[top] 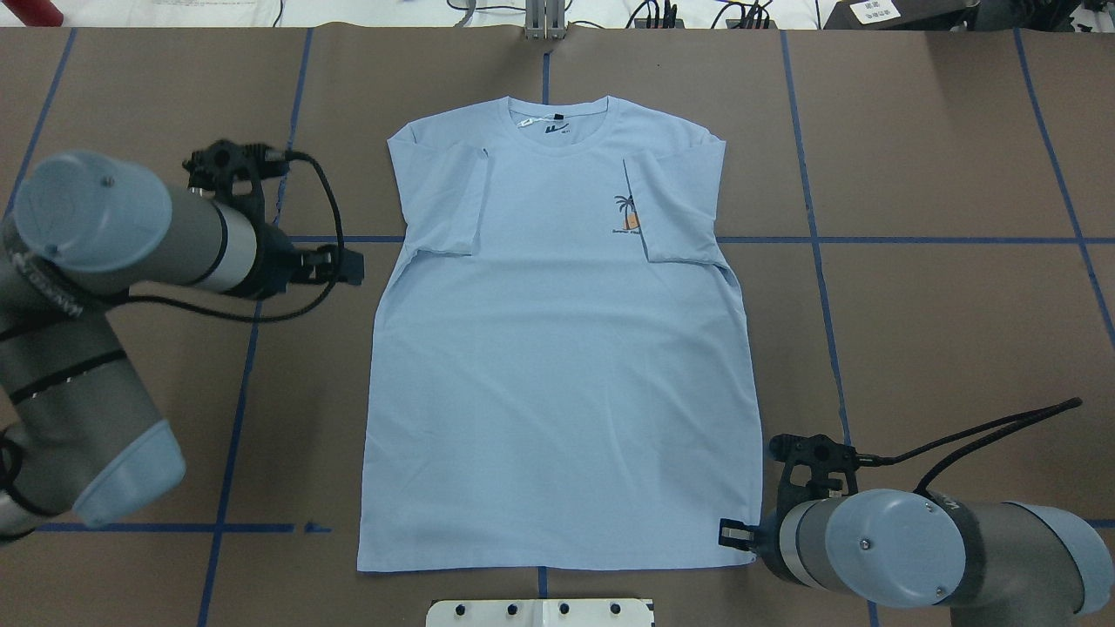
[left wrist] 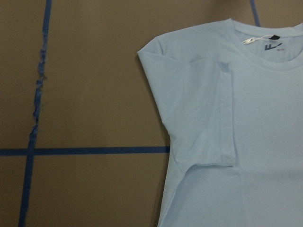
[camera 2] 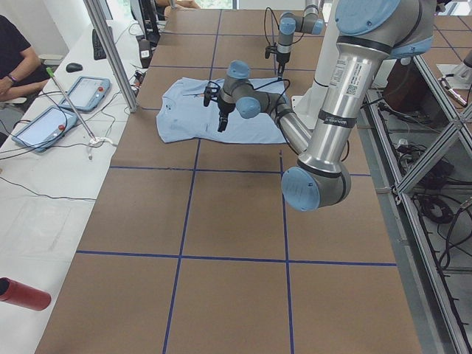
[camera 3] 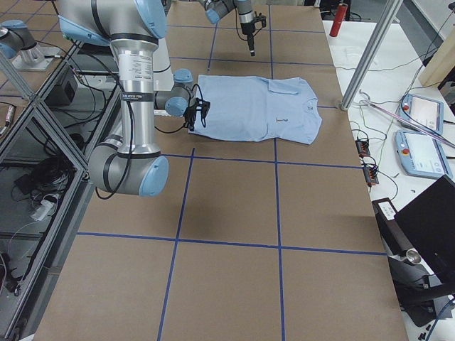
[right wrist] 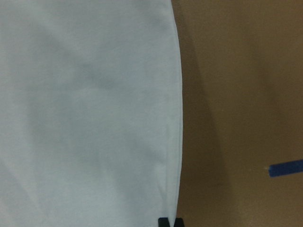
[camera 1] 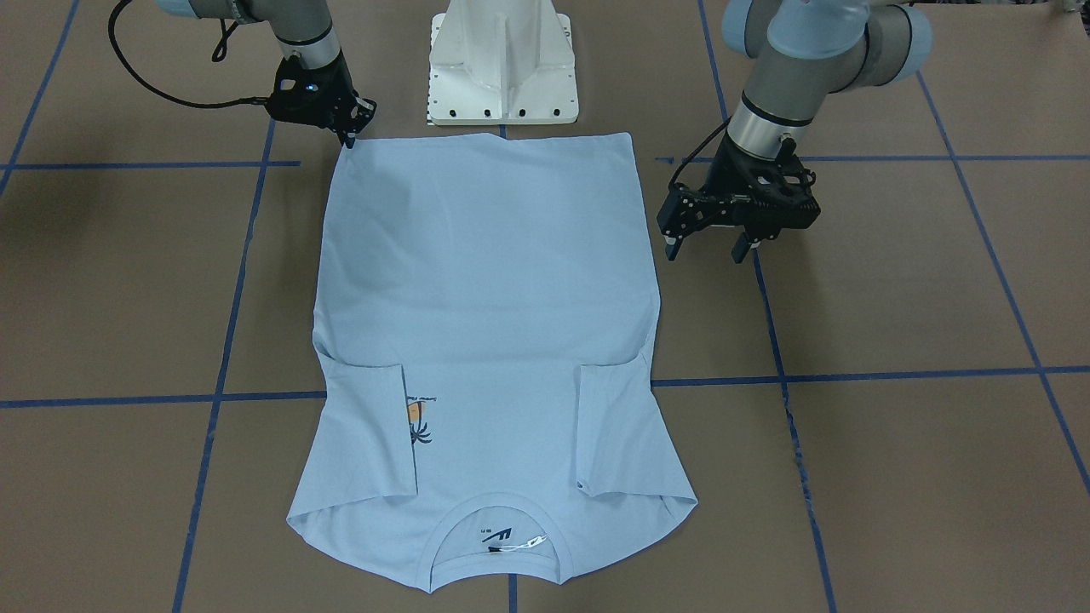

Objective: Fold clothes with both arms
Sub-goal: 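Move both grippers to the hem corners nearest the robot and grasp them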

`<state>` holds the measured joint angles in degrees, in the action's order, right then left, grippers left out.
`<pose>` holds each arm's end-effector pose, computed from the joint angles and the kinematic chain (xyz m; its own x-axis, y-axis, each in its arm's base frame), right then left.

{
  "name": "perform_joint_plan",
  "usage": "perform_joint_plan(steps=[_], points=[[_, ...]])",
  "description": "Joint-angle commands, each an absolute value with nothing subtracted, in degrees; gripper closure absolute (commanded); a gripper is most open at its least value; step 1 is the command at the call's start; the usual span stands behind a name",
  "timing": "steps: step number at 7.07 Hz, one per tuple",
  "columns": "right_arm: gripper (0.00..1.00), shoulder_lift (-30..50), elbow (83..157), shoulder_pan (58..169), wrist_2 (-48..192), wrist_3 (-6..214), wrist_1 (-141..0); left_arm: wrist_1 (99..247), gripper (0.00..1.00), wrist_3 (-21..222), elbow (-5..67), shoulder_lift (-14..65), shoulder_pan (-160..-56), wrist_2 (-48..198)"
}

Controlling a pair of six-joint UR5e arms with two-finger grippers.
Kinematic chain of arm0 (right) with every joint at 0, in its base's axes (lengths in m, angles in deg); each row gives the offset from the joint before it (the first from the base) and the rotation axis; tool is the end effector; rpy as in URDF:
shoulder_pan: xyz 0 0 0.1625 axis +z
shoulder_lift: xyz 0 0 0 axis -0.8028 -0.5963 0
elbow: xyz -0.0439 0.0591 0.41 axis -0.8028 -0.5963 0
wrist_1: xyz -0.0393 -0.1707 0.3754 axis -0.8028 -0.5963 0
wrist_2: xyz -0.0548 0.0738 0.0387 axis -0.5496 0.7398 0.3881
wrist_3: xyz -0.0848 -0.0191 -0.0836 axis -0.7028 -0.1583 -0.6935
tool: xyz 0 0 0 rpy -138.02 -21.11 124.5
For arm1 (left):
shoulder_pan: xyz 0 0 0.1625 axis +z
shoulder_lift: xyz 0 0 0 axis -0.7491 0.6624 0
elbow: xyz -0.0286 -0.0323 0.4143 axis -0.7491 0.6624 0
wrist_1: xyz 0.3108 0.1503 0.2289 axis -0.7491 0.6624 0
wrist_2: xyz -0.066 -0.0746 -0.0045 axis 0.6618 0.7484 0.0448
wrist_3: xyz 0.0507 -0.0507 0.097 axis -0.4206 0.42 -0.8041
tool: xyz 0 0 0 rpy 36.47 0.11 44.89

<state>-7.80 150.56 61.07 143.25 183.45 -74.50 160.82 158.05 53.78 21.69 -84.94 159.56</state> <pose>-0.4696 -0.1883 0.3619 0.6835 0.1983 0.7025 -0.1515 0.9800 -0.1293 0.3969 -0.4172 0.3008 0.5720 -0.0638 -0.8178 0.2318 0.9689 0.0865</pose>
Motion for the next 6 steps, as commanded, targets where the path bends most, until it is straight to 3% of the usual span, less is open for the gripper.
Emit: perform_joint_plan(steps=[1, 3, 6], points=[[1.00, -7.36, 152.25, 61.82, 143.38, 183.46, -74.42, 160.84, 0.00, 177.77, 60.24, 16.41, -70.92, 155.86], [1.00, -7.01, 152.86, 62.62, 143.38, 183.46, -74.42, 160.31, 0.00, 189.95, 59.56, 16.23, -60.33, 150.13], [1.00, -6.49, 152.78, 63.06, 143.55, 183.28, -74.42, 157.35, 0.01, 193.59, 56.12, 16.84, -55.56, 147.65]])
